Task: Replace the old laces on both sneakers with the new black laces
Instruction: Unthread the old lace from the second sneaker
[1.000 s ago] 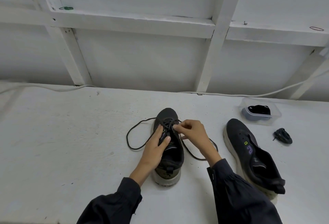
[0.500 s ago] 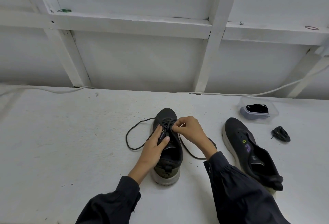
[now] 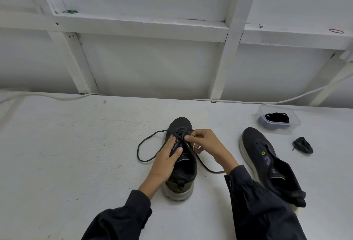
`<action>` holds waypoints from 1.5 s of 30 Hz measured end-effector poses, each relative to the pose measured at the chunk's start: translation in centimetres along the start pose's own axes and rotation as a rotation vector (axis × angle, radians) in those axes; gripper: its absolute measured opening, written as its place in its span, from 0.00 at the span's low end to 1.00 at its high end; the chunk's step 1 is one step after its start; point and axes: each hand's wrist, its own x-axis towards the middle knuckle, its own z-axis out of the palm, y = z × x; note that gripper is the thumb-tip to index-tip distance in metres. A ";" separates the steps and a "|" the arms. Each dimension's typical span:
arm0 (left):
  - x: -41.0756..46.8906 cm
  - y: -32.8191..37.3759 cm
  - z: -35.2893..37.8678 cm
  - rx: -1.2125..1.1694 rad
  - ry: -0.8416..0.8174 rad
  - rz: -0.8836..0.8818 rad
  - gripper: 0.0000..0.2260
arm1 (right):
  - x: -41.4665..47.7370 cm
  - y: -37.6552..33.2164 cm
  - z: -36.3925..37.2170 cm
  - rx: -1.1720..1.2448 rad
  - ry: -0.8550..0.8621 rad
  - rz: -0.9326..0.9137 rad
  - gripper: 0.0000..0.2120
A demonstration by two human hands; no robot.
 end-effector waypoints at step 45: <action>-0.4 0.2 0.3 -0.041 0.052 -0.021 0.22 | 1.6 -0.9 -2.1 0.394 0.449 0.013 0.09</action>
